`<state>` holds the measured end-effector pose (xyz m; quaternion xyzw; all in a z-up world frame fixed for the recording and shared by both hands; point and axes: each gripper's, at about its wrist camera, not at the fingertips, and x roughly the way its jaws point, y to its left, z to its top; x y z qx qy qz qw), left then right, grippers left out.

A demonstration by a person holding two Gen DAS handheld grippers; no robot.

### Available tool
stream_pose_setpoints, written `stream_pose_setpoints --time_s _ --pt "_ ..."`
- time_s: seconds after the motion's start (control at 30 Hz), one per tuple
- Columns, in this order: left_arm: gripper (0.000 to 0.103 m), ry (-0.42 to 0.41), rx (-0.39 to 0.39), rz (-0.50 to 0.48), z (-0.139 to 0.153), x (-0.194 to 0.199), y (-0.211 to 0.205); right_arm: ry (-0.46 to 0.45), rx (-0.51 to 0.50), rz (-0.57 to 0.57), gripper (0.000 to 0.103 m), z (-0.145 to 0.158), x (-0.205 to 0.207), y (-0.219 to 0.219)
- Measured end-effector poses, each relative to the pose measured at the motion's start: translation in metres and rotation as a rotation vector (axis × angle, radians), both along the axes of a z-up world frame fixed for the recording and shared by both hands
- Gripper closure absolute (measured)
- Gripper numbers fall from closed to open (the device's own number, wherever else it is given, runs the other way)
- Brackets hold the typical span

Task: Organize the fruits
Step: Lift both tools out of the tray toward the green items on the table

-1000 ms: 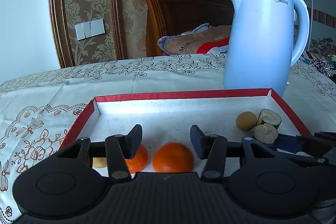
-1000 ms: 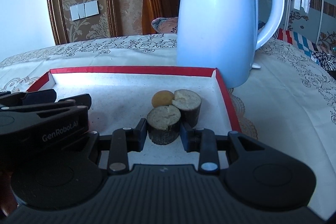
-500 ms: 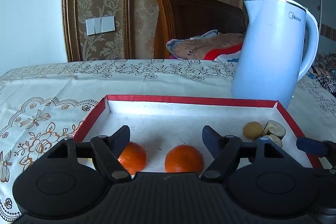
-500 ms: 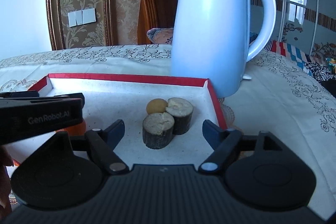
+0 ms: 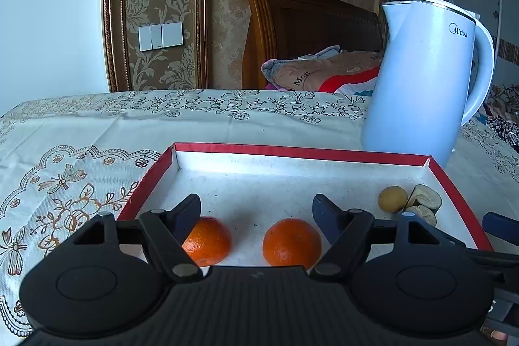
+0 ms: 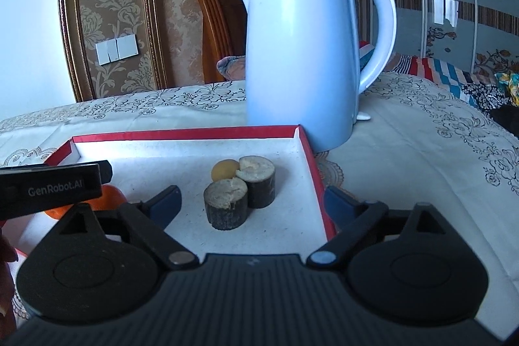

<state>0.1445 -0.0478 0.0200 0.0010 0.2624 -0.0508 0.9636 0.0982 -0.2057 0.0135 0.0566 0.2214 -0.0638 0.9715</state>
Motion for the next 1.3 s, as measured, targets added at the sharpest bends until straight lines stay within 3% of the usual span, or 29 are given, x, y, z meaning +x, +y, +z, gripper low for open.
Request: stream_pose_setpoints --time_s 0.33,0.5,0.77,0.9,1.07,1.3 --pt "0.027 0.014 -0.05 0.033 0.004 -0.012 0.021 -0.034 0.04 -0.023 0.002 0.0 -0.013 -0.011" --pt "0.027 -0.007 -0.038 0.05 0.006 -0.027 0.036 -0.064 0.092 -0.035 0.0 0.001 -0.025 -0.021" --pt "0.027 -0.071 -0.035 0.04 0.013 -0.069 0.064 -0.086 0.154 -0.02 0.0 0.002 -0.047 -0.03" --pt "0.027 -0.051 -0.065 0.055 0.009 -0.088 0.087 -0.083 0.174 0.01 0.0 -0.001 -0.073 -0.032" --pt "0.027 -0.006 -0.134 0.087 0.007 -0.093 0.115 -0.106 0.115 0.043 0.0 -0.002 -0.103 -0.02" --pt "0.027 -0.013 -0.167 0.141 0.004 -0.106 0.146 -0.036 0.094 0.066 0.0 -0.011 -0.102 -0.015"
